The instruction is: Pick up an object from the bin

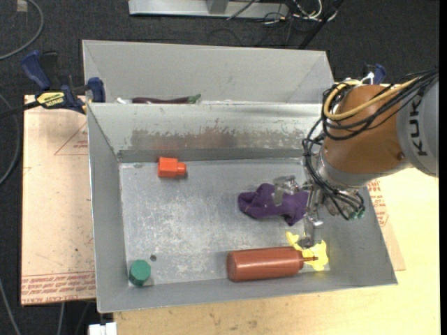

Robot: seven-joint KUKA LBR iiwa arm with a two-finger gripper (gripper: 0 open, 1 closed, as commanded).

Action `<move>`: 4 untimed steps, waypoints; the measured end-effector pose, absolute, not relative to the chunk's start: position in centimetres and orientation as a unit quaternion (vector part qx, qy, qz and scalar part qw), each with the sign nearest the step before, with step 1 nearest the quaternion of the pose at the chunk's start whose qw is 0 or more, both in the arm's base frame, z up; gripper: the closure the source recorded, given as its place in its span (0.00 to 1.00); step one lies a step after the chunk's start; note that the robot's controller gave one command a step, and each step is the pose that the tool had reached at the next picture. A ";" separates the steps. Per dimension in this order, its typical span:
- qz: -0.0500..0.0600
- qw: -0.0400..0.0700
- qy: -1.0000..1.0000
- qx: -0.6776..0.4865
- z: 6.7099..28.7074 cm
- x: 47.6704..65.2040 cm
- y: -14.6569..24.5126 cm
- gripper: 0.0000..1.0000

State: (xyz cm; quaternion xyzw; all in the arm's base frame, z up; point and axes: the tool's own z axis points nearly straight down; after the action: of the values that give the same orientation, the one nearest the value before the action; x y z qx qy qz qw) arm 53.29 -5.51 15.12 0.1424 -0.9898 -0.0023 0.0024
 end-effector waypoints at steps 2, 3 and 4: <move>-0.002 0.004 -0.987 0.161 17.8 57.7 -1.4 0.00; -0.004 -0.005 -0.990 0.143 18.9 59.9 2.2 0.00; -0.002 0.001 -1.000 0.002 17.6 59.6 1.4 0.00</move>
Offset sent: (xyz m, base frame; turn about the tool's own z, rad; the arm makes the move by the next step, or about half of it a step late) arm 0.0766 0.0771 0.0479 -0.0745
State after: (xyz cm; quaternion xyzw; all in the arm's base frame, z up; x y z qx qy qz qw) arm 59.62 1.44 17.58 0.0018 -1.0000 -0.0024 0.0014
